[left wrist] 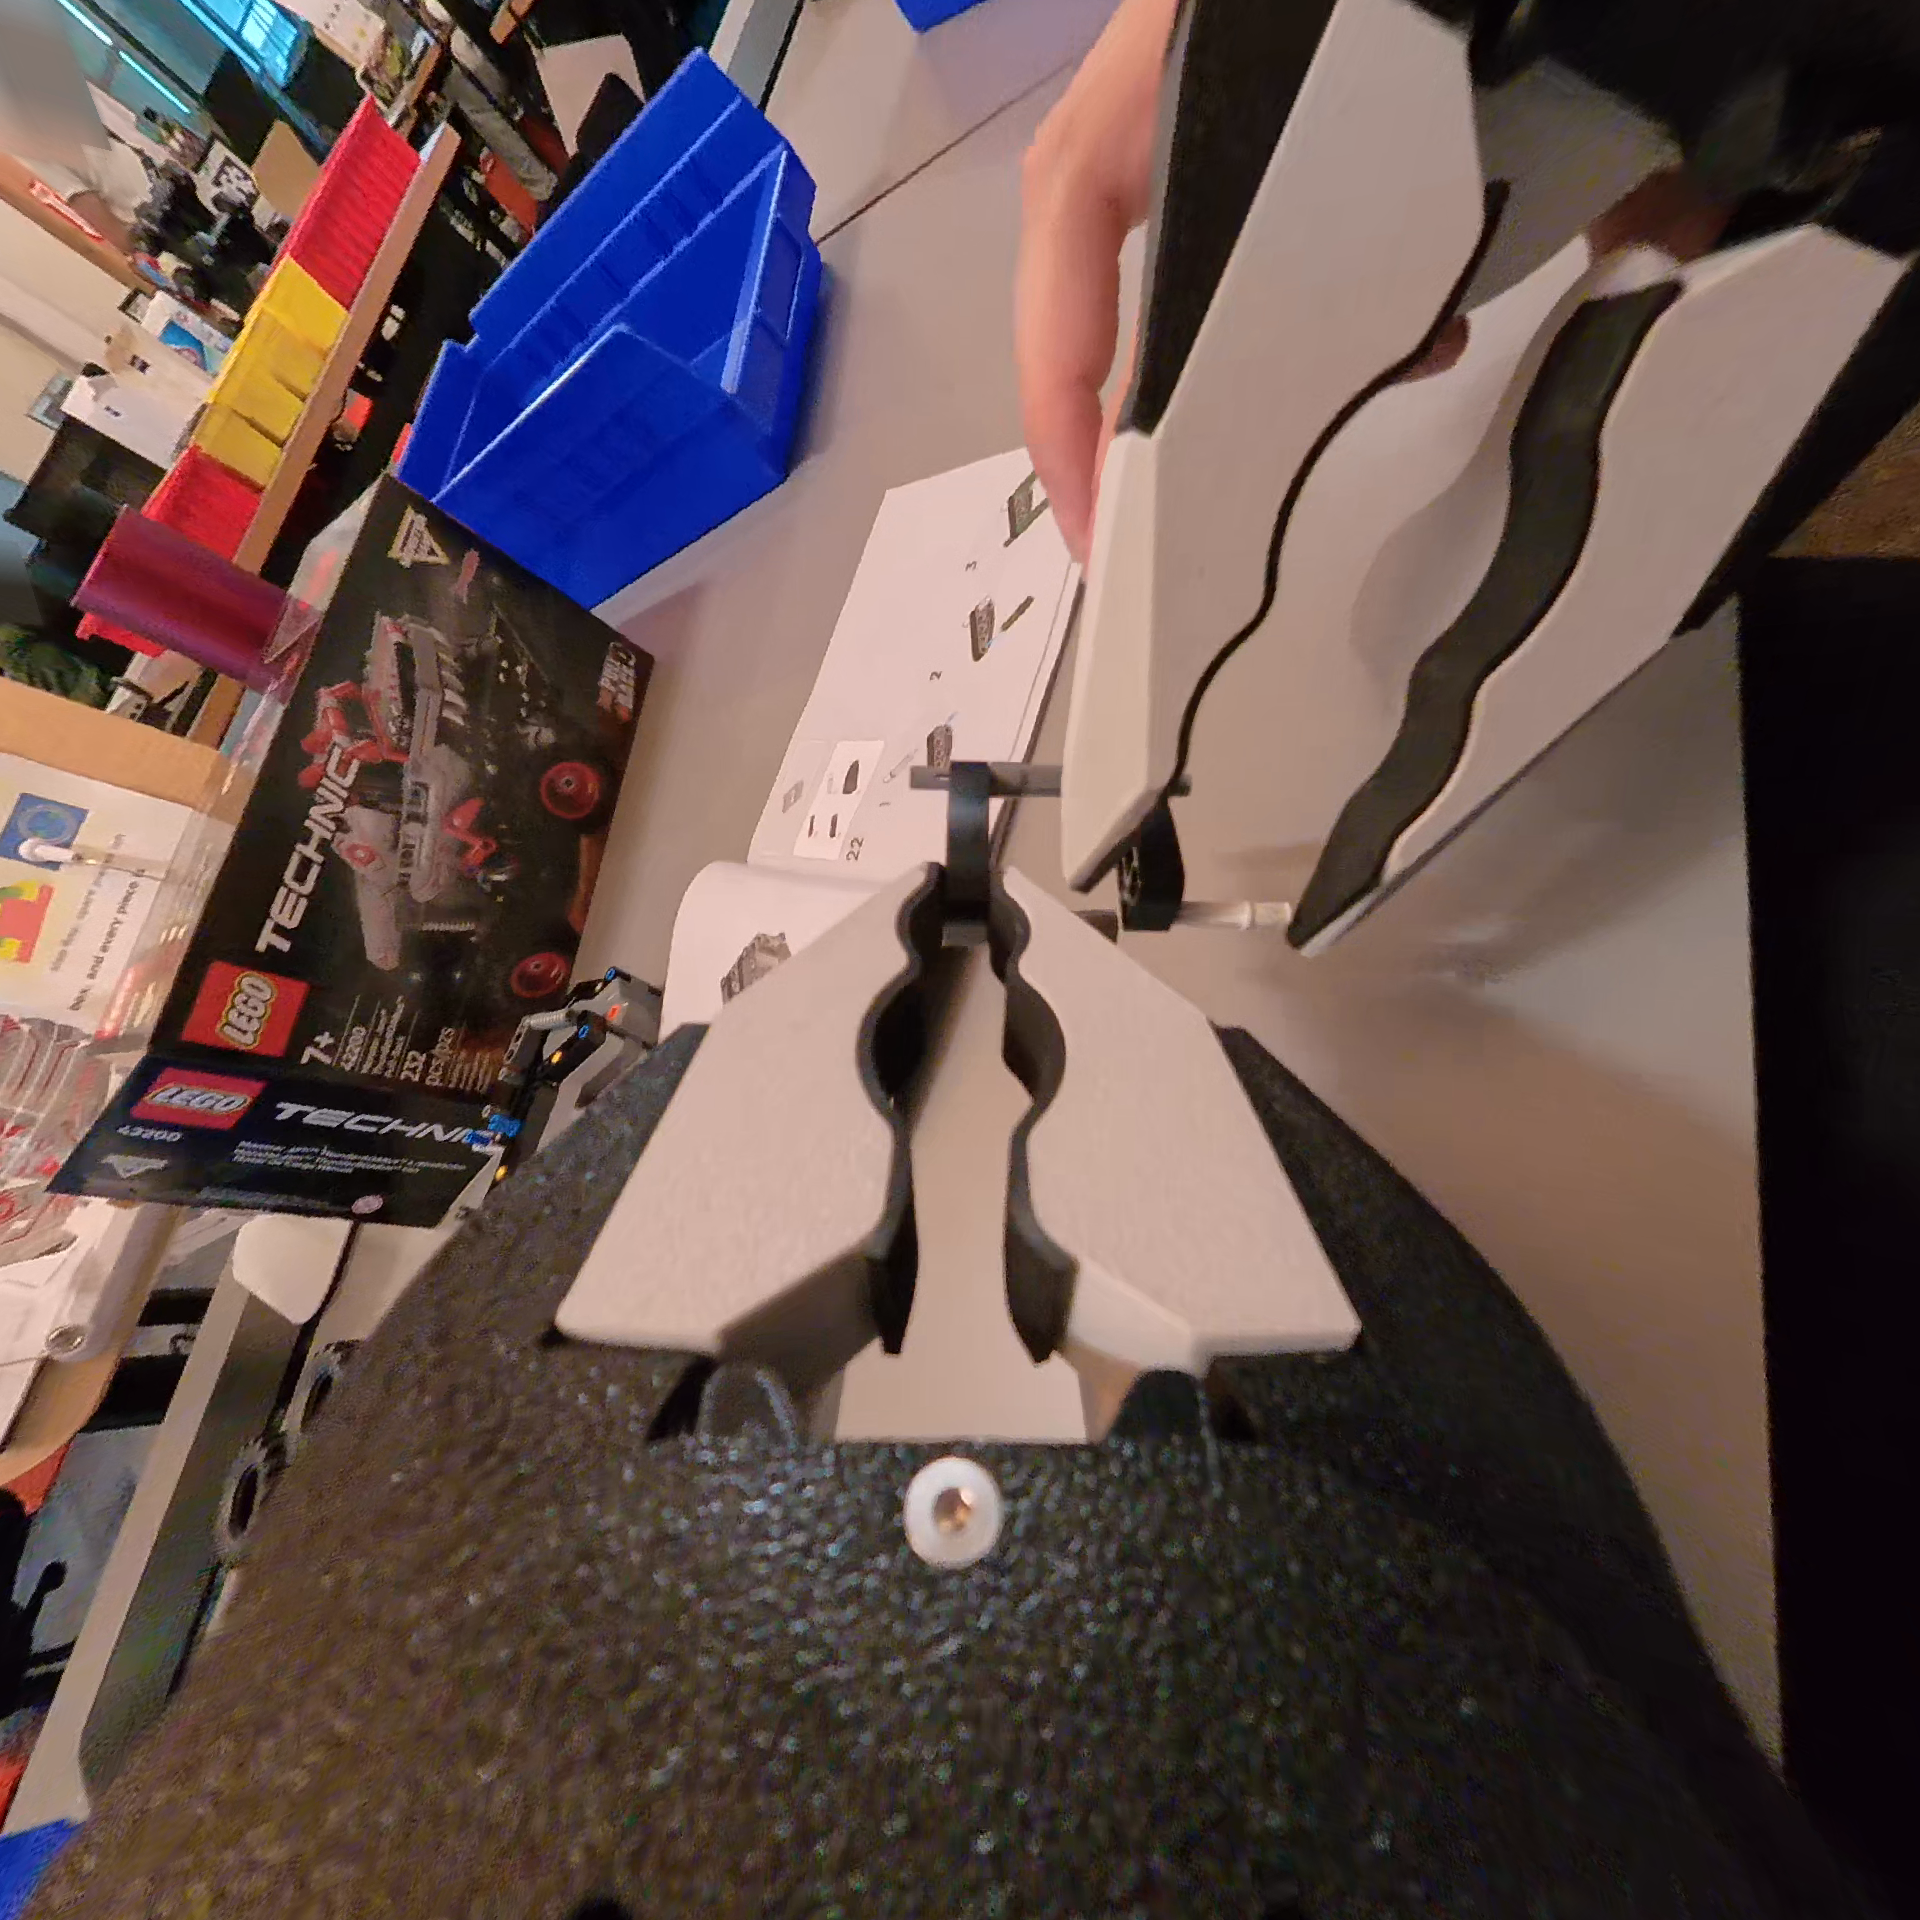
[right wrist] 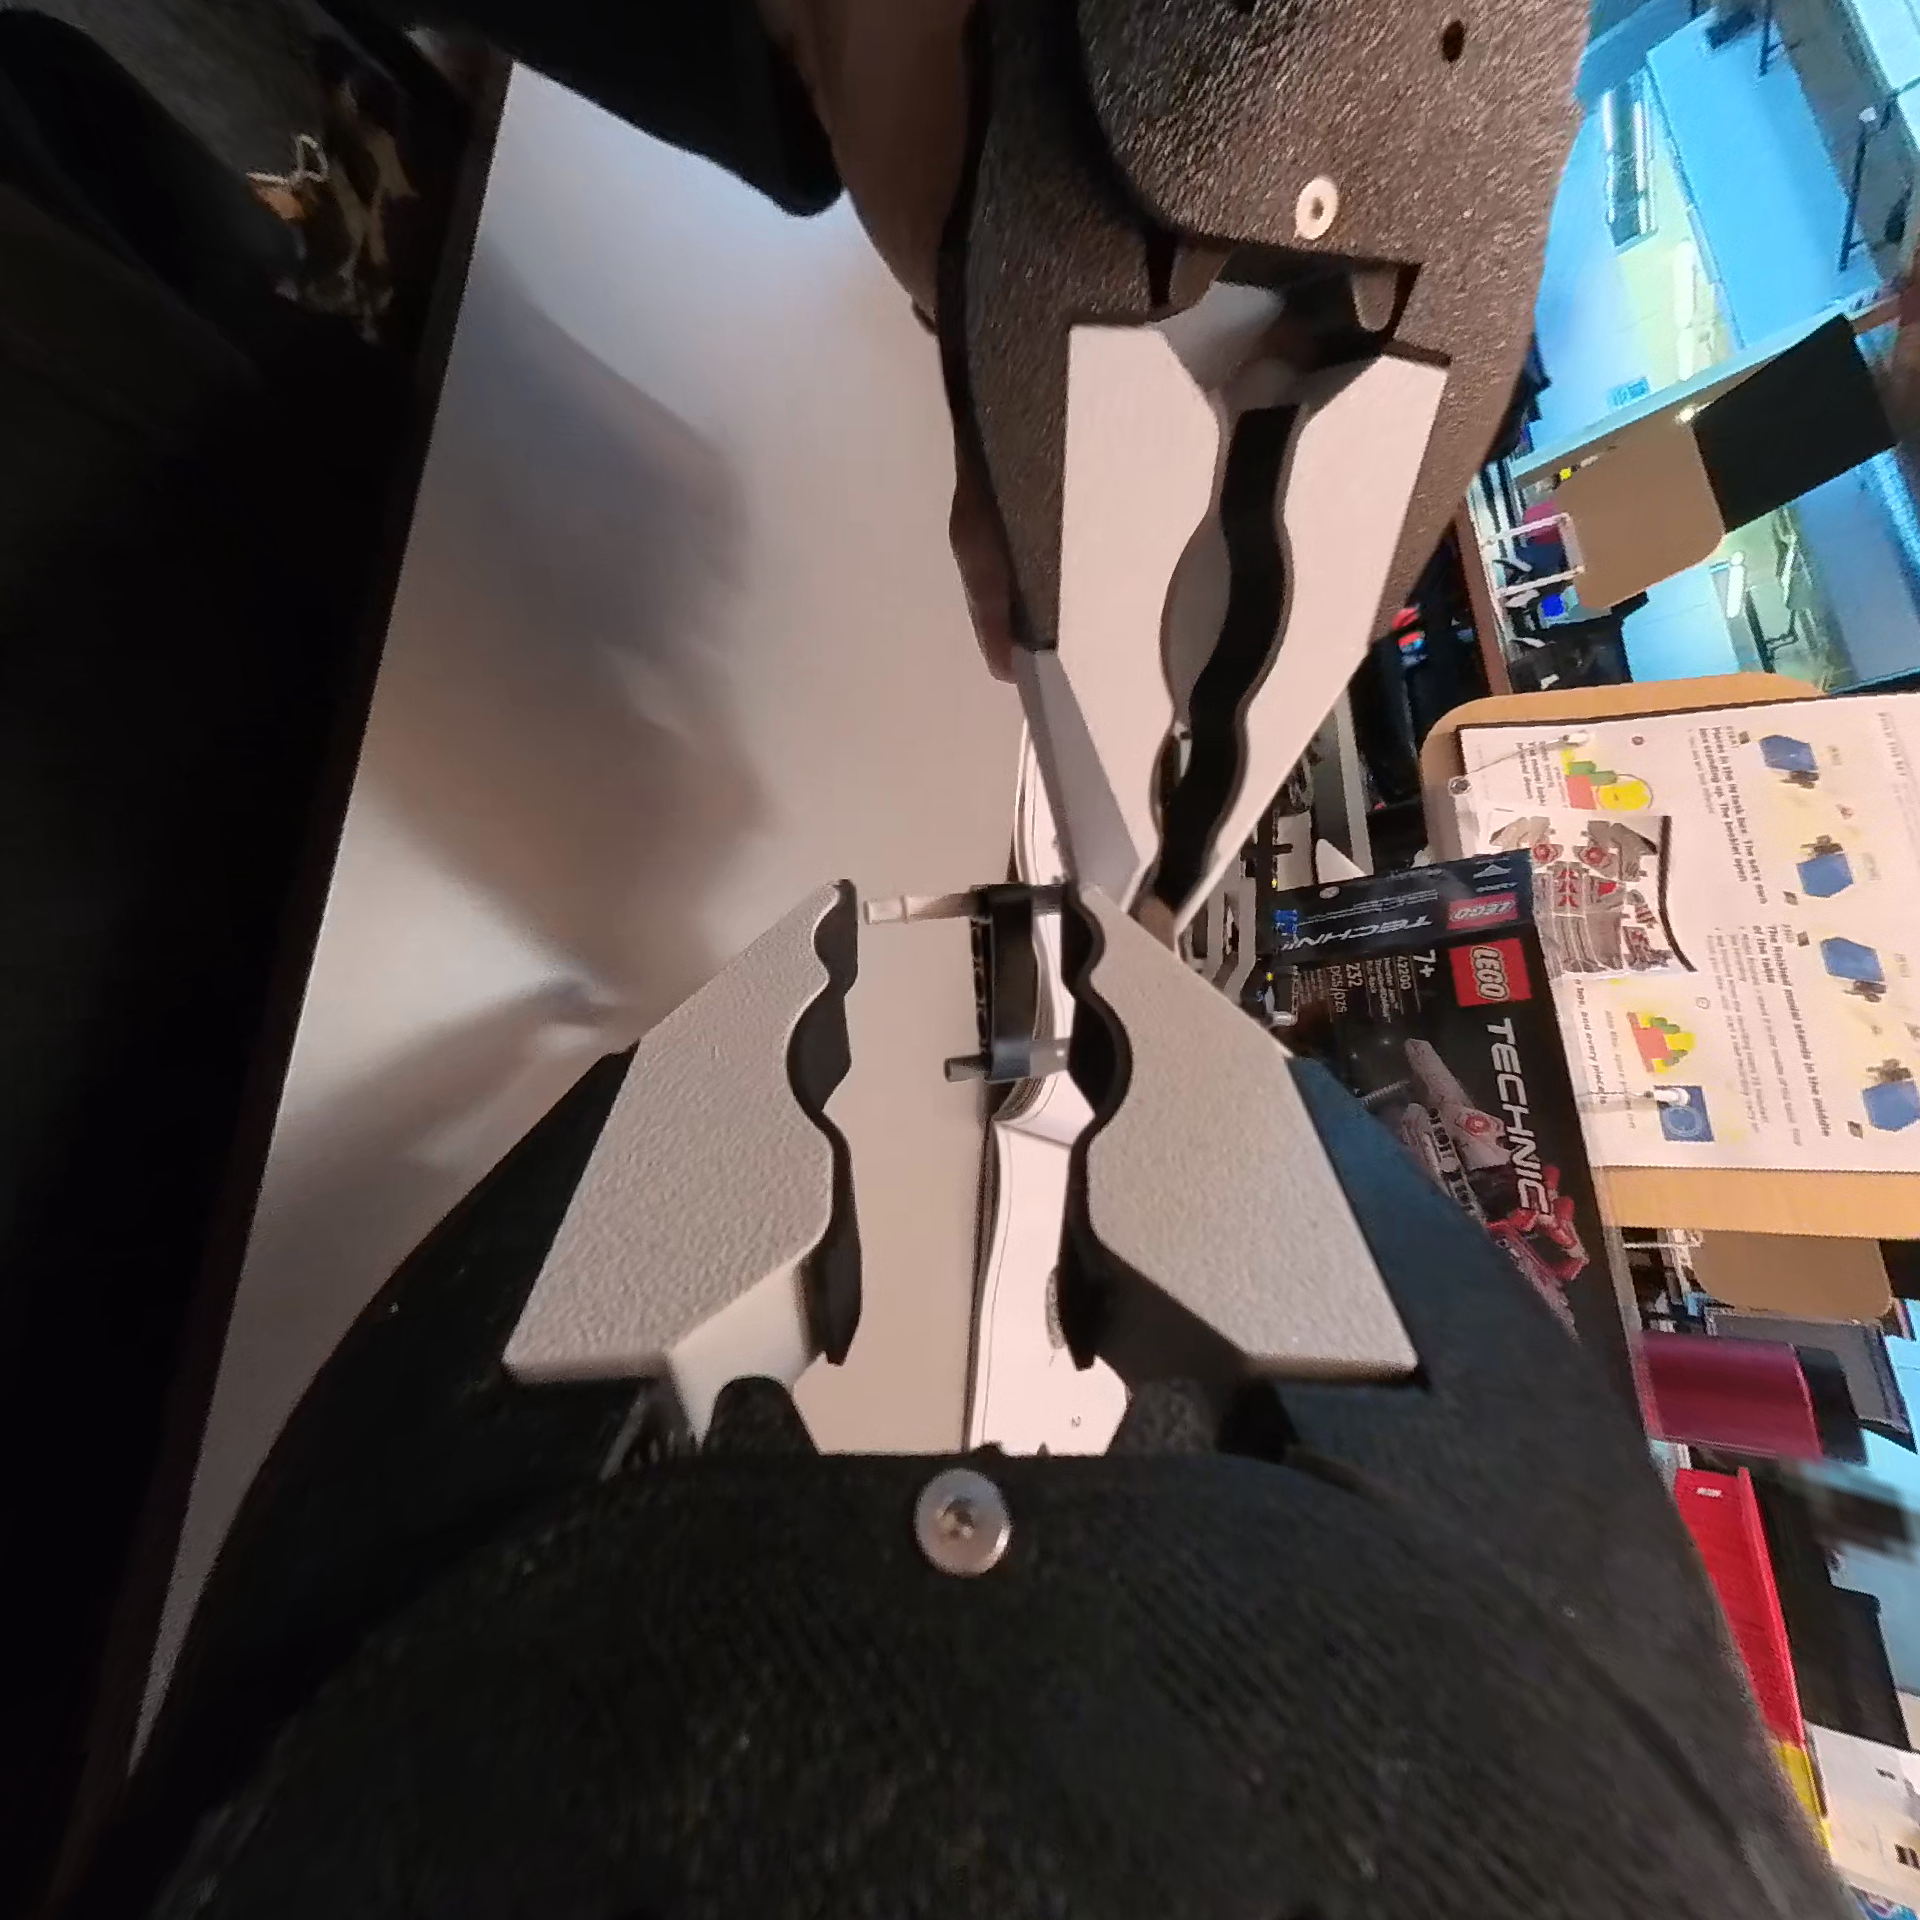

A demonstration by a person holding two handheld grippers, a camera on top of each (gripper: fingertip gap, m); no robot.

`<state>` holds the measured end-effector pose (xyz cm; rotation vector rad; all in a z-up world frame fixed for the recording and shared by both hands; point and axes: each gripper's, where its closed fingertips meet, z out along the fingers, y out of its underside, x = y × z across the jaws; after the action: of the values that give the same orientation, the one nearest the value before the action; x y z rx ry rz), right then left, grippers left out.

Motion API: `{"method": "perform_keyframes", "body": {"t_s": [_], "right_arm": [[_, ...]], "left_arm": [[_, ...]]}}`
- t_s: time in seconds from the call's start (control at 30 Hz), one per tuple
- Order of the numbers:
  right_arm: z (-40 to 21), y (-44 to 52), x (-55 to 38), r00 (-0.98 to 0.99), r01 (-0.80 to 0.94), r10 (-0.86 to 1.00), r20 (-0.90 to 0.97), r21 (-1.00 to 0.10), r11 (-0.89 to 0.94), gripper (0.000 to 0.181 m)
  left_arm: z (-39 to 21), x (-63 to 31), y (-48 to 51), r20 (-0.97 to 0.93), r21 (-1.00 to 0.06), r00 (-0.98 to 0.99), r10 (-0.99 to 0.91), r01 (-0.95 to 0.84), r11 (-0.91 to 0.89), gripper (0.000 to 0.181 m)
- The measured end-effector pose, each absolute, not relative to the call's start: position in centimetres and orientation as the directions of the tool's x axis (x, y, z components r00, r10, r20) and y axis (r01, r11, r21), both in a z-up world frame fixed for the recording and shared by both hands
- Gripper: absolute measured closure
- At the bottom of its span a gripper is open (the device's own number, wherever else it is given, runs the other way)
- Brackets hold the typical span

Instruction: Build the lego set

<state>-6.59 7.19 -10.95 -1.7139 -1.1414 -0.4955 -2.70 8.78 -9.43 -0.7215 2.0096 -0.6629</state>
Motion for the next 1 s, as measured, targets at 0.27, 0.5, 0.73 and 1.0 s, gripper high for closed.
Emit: {"method": "perform_keyframes", "body": {"t_s": [0.27,0.5,0.73,1.0], "right_arm": [[-11.1,7.4,-6.2,0.454,0.880,0.456,0.765,-0.466,-0.094,0.150],[-11.0,7.6,-6.3,0.509,0.845,0.464,0.725,-0.522,-0.112,0.152],[-11.2,8.3,-6.0,0.503,0.855,0.435,0.747,-0.504,-0.123,0.150],[-9.1,8.3,-4.9,0.632,0.756,0.328,0.702,-0.652,-0.059,0.151]], "left_arm": [[-9.0,-2.6,8.7,-0.556,-0.689,-0.444,-0.703,-0.227,0.688,0.177],[-8.7,-2.5,8.7,-0.529,-0.718,-0.433,-0.730,-0.231,0.657,0.175],[-9.4,-2.3,9.7,-0.386,-0.781,-0.406,-0.828,-0.334,0.528,0.175],[-7.9,-2.4,10.2,-0.326,-0.869,-0.367,-0.871,-0.247,0.430,0.152]]}}
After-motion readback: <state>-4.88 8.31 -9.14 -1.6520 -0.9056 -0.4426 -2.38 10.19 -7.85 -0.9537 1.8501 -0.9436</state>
